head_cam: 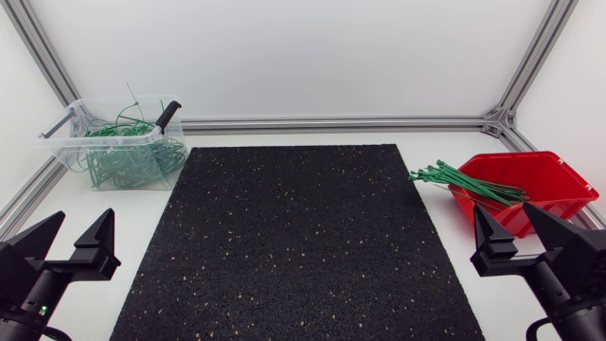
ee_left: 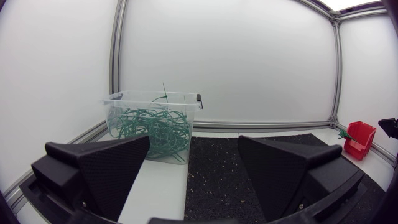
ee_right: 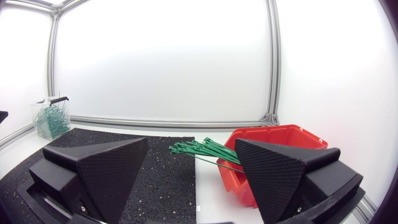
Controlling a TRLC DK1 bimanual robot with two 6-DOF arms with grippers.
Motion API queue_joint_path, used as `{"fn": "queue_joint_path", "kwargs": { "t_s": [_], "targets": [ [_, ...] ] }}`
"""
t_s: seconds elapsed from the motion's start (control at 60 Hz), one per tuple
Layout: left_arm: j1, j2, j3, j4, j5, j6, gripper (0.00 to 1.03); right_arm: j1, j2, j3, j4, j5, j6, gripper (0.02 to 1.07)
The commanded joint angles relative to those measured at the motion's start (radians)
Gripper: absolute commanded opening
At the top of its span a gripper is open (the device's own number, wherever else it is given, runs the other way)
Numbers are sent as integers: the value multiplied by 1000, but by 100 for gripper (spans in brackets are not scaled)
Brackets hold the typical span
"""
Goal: Take a green cable tie from the red box, thread the tail through the head to close it, then place it in the transparent bin on the left.
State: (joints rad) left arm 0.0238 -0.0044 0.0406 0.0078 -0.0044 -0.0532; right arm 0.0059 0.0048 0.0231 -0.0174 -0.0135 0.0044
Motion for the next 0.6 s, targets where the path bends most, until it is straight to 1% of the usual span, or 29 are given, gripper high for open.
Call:
{"fn": "queue_joint_path", "kwargs": {
  "t_s": [0.0,0.2,0.383,0.583],
  "targets": [
    [-7,-9,-39,-15,7,-14,99,2,-11,-23,7,1,14,104],
    [-9,-9,-39,-15,7,-14,99,-3,-11,-23,10,1,12,104],
    [-9,-9,-39,-15,7,-14,99,-7,-12,-9,39,0,22,104],
    [-7,-9,-39,-15,7,-14,99,-7,-6,80,54,0,23,103]
  ]
}}
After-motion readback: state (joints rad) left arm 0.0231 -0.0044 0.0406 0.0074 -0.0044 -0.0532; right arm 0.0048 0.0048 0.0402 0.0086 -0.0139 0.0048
